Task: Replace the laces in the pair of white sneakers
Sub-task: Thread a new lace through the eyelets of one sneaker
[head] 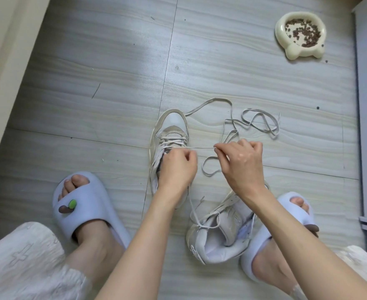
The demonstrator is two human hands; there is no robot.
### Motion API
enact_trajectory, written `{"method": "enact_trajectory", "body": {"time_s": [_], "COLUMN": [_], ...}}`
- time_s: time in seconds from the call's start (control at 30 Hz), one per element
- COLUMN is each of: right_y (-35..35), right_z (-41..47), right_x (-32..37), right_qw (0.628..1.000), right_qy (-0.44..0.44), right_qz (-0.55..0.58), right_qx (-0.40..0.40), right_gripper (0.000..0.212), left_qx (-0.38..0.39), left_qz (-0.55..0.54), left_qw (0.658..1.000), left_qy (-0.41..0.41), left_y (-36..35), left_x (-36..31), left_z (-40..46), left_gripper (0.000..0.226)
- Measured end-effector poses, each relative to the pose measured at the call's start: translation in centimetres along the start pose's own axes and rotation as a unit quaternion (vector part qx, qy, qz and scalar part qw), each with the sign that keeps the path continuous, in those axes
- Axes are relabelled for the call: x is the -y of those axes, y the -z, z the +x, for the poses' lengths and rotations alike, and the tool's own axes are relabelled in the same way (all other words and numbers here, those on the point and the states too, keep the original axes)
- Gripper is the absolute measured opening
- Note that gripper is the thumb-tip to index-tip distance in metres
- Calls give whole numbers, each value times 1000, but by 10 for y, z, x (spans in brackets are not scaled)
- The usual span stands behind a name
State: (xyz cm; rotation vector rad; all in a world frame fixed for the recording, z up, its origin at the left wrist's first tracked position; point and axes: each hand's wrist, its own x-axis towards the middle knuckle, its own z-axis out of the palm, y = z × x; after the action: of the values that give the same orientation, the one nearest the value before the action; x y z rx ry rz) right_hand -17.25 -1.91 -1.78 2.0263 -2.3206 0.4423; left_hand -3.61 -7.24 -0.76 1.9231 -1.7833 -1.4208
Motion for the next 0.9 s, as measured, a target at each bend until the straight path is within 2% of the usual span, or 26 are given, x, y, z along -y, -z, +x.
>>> {"method": "enact_trajectory", "body": {"time_s": [0.07,0.17,0.23,0.3,0.4,0.6,0.63,0.67,0.7,0.77,0.8,0.83,0.9], "right_y": [6,10,9,8,6,8,9,9,10,13,13,13,12], "right_z": [1,-2,-8,-14,-22,-30,-31,-31,-30,-26,-24,-22,-20], "right_x": [4,6,7,6,-4,-26,-27,-26,-23,-16,-13,-11,-8], "right_qw": [1000,1000,1000,999,998,991,990,991,991,991,991,991,992], "right_qy": [14,10,-5,-27,-55,-134,-136,-133,-130,-127,-123,-118,-111], "right_qz": [-4,-9,-10,-12,-23,-19,-17,-12,-5,15,24,30,29], "right_qx": [-6,-2,12,23,34,22,16,6,-7,-33,-41,-45,-46], "right_gripper": [16,15,21,25,27,29,29,27,26,20,17,15,12], "left_qx": [51,93,106,105,117,103,104,109,122,174,207,232,235], "left_qz": [-121,-297,-458,-571,-653,-761,-767,-756,-723,-588,-523,-484,-472], "left_qw": [990,944,869,795,722,618,615,629,669,788,826,844,850], "left_qy": [49,113,153,177,196,166,154,141,120,52,22,5,-7], "left_y": [-4,-2,3,10,21,44,44,43,39,30,25,21,18], "left_x": [-11,-18,-20,-20,-20,-10,-11,-13,-17,-30,-37,-45,-57], "left_z": [0,3,5,7,8,17,17,15,11,2,-3,-7,-12], "left_gripper": [30,23,18,14,14,19,18,17,17,22,24,23,19]}}
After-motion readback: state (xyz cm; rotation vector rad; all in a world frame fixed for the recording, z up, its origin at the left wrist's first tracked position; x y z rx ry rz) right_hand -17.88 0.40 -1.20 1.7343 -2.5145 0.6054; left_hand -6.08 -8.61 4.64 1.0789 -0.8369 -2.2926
